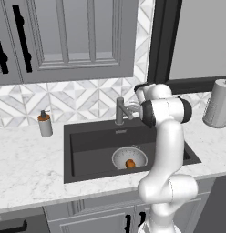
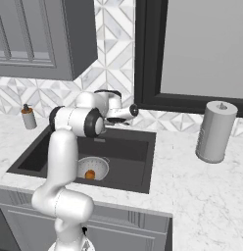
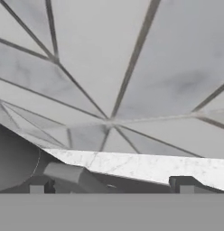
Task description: Put the colander in the sink, put the peach in the colander, and turn on the sink faucet and pour water over the colander.
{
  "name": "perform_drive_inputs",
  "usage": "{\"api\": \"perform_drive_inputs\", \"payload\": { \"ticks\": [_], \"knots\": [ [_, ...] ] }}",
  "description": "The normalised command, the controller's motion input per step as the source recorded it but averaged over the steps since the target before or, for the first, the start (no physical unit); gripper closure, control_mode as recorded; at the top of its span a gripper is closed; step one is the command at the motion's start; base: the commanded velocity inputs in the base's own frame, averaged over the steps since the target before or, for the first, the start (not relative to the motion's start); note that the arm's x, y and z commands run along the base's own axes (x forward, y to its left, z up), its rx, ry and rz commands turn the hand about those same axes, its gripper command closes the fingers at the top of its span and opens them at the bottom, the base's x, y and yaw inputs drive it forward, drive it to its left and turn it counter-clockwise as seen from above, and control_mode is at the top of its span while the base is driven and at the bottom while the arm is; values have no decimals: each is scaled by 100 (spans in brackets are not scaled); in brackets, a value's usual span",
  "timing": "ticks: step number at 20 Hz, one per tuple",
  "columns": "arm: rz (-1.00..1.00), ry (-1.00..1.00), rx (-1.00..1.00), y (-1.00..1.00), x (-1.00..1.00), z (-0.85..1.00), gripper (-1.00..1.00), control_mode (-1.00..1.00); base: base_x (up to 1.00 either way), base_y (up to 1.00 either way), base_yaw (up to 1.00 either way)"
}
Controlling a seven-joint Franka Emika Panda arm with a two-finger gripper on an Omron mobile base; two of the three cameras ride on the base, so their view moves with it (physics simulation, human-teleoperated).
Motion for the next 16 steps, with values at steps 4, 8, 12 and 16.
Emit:
{"api": "perform_drive_inputs", "payload": {
  "ticks": [4, 8, 12, 16],
  "knots": [
    [-1, 3, 0, -19, 31, -8, -100, -100, 0, 0, 0],
    [-1, 1, 0, -12, 20, -11, -100, -100, 0, 0, 0],
    [-3, 0, 0, -27, 1, -14, 100, -100, 0, 0, 0],
    [-6, 0, 0, -79, 0, -16, 100, -100, 0, 0, 0]
  ]
}}
